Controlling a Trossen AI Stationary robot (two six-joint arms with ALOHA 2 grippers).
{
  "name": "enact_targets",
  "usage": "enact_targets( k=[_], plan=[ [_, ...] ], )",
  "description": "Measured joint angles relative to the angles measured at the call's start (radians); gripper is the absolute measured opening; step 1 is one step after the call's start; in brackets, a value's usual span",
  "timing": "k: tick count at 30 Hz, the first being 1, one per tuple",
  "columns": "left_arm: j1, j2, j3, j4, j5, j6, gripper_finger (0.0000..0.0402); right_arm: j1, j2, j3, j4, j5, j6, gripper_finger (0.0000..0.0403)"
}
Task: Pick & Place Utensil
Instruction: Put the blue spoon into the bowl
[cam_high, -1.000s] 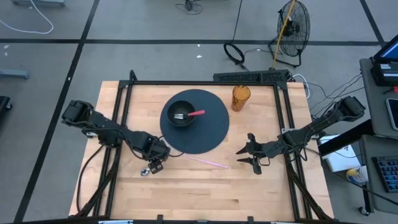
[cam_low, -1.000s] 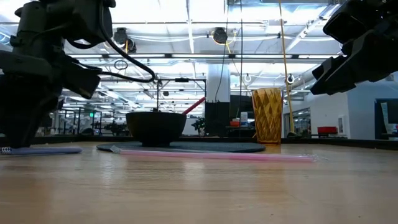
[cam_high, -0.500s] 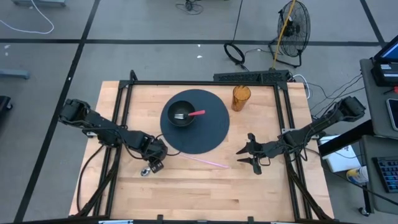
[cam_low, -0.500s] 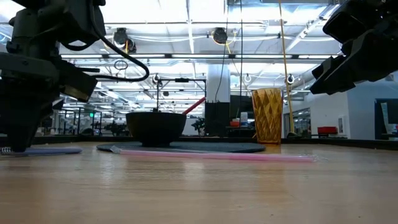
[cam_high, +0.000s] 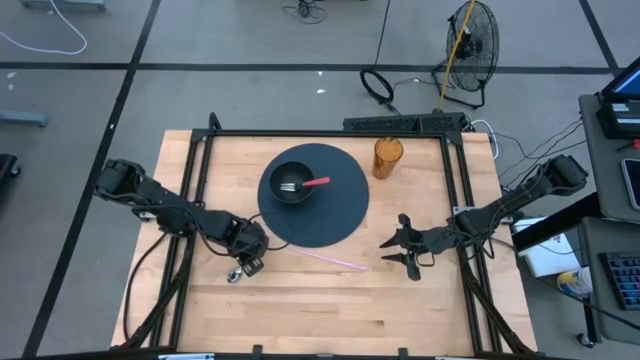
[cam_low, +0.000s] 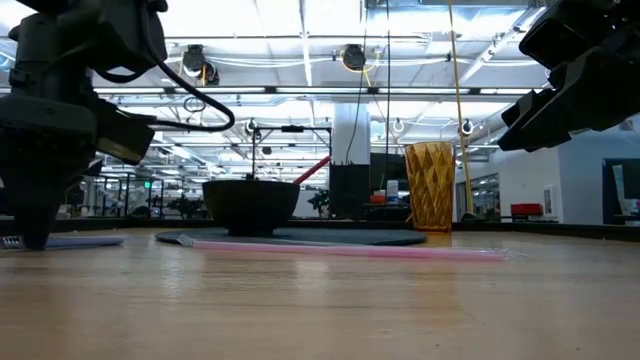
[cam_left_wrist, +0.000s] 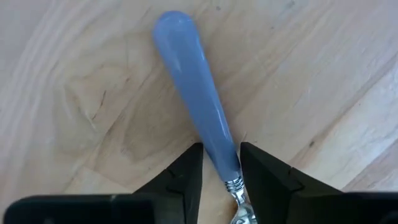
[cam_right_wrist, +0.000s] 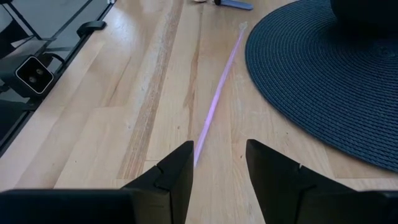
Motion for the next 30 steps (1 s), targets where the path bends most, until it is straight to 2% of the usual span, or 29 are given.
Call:
enact_targets(
  k=[13,22,26,30],
  plan=[
    [-0.057,0.0,0.0,-0.008,-0.142,-0.073,0.0113,0.0,0.0,0.0,0.0,0.0,0.0,0.0141],
    [-0.062,0.0,0.001,-0.017,-0.16,-0.063,0.0045,0.0,0.0,0.0,0.0,0.0,0.0,0.0141],
    [-0.062,0.0,0.001,-0.018,-0.163,-0.057,0.0045,0.0,0.0,0.0,0.0,0.0,0.0,0.0141],
    [-0.069,0.0,0.001,-0.018,-0.176,-0.054,0.0065,0.0,0.0,0.0,0.0,0.0,0.0,0.0141]
  ],
)
